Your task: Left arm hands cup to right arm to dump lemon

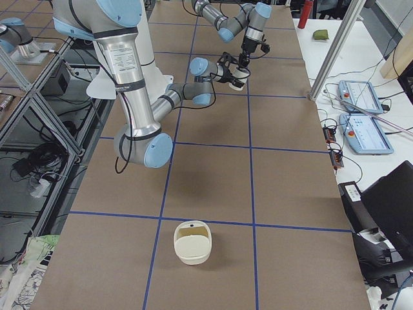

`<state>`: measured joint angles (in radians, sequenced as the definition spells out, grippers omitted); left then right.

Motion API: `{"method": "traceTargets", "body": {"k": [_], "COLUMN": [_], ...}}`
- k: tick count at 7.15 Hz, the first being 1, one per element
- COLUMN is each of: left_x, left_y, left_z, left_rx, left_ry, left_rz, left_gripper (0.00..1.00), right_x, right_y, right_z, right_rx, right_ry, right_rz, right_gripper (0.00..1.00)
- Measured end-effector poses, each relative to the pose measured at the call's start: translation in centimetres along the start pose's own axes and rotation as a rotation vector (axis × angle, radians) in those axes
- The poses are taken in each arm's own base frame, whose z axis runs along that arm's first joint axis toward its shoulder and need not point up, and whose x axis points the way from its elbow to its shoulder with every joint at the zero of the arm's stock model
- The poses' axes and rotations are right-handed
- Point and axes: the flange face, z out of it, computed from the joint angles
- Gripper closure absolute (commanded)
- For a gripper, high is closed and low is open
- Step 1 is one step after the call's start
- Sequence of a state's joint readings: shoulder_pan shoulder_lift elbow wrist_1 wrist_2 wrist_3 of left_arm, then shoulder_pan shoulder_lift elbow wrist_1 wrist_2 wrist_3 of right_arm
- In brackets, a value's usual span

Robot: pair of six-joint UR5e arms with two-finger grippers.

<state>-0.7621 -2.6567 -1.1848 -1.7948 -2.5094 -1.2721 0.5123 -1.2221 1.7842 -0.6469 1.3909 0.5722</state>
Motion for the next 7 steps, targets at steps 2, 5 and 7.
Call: {"method": "traceTargets", "body": {"k": [2, 5, 7], "left_x": [0.32, 0.77, 1.17], "left_y": [0.21, 0.56, 0.87], "left_z": [-0.11, -0.42, -0.42], "left_rx": [0.0, 0.001, 0.001], "left_ry": [0.003, 0.009, 0.018], "left_rz": [0.004, 0.008, -0.005], "left_gripper": [1.0, 1.0, 1.0], "right_x": [0.07, 0.05, -0.08], "right_y": [0.45, 0.55, 0.38], "right_z": [0.38, 0.57, 0.57], "right_rx": [-0.009, -0.01, -0.007], "right_ry": [0.005, 0.005, 0.002], "right_rz": [-0.002, -0.003, -0.003], "right_gripper": [0.01, 0.01, 0.01]}}
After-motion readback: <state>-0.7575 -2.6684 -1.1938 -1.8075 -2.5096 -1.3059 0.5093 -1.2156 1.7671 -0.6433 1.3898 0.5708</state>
